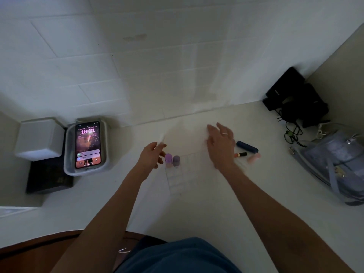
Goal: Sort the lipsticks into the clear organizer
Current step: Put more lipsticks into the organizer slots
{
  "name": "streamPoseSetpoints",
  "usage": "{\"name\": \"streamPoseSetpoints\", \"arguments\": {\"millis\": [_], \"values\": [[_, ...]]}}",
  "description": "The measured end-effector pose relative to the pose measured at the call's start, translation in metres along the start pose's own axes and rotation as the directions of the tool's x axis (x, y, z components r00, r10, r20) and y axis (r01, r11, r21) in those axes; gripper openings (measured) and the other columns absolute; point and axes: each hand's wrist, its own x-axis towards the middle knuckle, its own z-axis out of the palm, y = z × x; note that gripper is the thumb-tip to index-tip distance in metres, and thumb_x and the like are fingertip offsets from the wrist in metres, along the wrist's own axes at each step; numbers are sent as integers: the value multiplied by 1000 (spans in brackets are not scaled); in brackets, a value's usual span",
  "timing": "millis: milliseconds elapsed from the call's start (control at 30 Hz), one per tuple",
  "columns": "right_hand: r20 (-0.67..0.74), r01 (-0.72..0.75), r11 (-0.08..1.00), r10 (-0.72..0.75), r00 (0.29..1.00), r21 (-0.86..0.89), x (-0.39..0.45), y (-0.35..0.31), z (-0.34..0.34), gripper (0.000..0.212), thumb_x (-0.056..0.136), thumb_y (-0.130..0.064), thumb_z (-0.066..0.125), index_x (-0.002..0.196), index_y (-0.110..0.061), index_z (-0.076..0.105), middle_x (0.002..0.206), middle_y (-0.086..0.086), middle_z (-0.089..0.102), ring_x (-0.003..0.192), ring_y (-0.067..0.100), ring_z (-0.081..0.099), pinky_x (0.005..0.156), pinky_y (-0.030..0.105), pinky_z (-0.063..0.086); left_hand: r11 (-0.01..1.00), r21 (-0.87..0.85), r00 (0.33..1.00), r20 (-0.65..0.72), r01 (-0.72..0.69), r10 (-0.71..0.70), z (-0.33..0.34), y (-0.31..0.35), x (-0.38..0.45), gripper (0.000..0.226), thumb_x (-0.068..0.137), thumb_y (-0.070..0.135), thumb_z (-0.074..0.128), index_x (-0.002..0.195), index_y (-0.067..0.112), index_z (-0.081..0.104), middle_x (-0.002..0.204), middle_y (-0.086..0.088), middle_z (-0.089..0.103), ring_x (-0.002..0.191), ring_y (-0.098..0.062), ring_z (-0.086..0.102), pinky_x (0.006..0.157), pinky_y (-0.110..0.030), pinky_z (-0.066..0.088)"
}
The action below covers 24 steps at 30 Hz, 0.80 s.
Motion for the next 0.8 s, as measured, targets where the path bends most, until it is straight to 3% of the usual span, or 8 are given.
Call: {"name": "streamPoseSetpoints", "arguments": {"millis": [100, 167, 233, 333, 500, 633, 733, 800], "values": [[202, -110, 988, 130, 971, -105, 23, 15, 4, 41, 95, -24, 47, 135, -28, 43, 157, 8, 23, 144, 39, 9, 112, 54, 20, 999, 41, 1000, 0, 1, -1, 0, 3, 3, 25, 96, 30, 44, 106, 14, 61, 76, 0, 61, 56, -13, 49, 51, -23, 37], [268, -136, 983, 165, 949, -122, 35, 21, 6, 41, 93, -31, 49, 134, -29, 44, 156, 8, 23, 144, 40, 9, 112, 55, 20, 999, 46, 1000, 0, 5, -5, 0, 4, 5, 25, 95, 30, 46, 107, 13, 62, 75, 1, 62, 57, -13, 50, 51, -22, 38], [299, -172, 978, 202, 933, -121, 43, 22, 6, 44, 91, -36, 52, 132, -26, 43, 150, 9, 31, 139, 40, 20, 108, 55, 28, 999, 49, 1000, -1, 10, -10, -1, 4, 7, 26, 95, 29, 47, 108, 12, 62, 75, 1, 62, 58, -13, 51, 51, -22, 38], [316, -206, 969, 240, 918, -138, 48, 19, 7, 38, 87, -35, 55, 121, -18, 45, 130, 13, 44, 119, 36, 39, 94, 51, 41, 999, 50, 1000, 5, 13, -13, -2, 6, 11, 26, 95, 29, 48, 108, 10, 62, 76, 0, 63, 58, -12, 54, 50, -20, 41], [312, -243, 950, 296, 903, -198, 51, 14, 7, 42, 83, -28, 65, 116, -12, 44, 122, 14, 43, 115, 34, 38, 86, 48, 41, 1000, 15, 999, 45, 8, -9, 0, 9, 17, 26, 95, 28, 52, 113, 10, 57, 84, -11, 67, 62, -17, 60, 57, -25, 49], [317, -258, 954, 294, 902, -150, 52, 14, 6, 41, 86, -27, 63, 118, -7, 45, 123, 15, 45, 116, 33, 40, 88, 49, 42, 996, -86, 997, 63, -37, 43, 1, 12, 21, 41, 98, 19, 44, 135, 37, 37, 87, -12, 66, 62, -24, 66, 57, -26, 55], [284, -247, 967, 255, 924, -63, 52, 14, 3, 36, 90, -27, 58, 115, -3, 48, 121, 17, 50, 114, 33, 45, 87, 43, 41, 992, -97, 994, 67, -77, 84, 2, 22, 21, 37, 100, 14, 37, 130, 32, 50, 96, -12, 63, 56, -15, 65, 50, -15, 51], [262, -212, 975, 186, 947, 73, 53, 9, -1, 35, 90, -27, 59, 113, -2, 52, 116, 17, 55, 108, 32, 51, 86, 37, 40, 991, -93, 991, 80, -97, 104, 1, 29, 23, 34, 100, 10, 35, 113, 22, 64, 98, -10, 60, 61, -15, 63, 53, -14, 49]]}}
